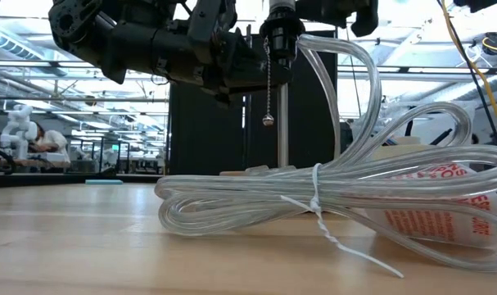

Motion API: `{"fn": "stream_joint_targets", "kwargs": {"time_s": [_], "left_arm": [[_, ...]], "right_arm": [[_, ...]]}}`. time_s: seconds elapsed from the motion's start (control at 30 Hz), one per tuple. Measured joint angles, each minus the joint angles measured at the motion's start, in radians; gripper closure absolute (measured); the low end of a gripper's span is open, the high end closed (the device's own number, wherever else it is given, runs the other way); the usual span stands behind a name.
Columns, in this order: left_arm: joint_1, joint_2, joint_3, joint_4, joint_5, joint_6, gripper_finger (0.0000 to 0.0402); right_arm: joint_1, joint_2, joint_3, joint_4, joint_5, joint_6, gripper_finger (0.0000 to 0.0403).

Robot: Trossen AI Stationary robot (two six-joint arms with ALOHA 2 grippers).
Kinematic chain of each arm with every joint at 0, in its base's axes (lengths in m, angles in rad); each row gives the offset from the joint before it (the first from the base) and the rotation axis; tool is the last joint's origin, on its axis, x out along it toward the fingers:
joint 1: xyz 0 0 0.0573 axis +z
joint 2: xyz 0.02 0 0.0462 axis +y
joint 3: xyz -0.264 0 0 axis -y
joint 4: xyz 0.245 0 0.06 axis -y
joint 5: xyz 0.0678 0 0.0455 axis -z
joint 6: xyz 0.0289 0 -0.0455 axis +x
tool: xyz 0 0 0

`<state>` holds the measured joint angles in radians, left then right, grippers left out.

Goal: Screw lightbulb
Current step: Remove the lightbulb from the lamp

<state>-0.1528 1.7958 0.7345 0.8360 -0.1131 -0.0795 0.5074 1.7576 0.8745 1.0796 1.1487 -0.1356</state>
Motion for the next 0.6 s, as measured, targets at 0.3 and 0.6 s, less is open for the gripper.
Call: {"fn": "stream_joint_targets", "kwargs": {"time_s": [0.3, 0.6], "left_arm": [[0.001, 0.0, 0.0, 0.0, -0.001, 0.0, 0.0354], [0.001, 0.0, 0.0, -0.001, 0.011, 0.007, 0.0354]], "right_arm": [[-0.051, 0.0, 0.025, 0.016, -0.03, -0.033, 0.0145], [-0.08, -0.013, 0.032, -0.094, -0.175, 0.042, 0.0185]]}}
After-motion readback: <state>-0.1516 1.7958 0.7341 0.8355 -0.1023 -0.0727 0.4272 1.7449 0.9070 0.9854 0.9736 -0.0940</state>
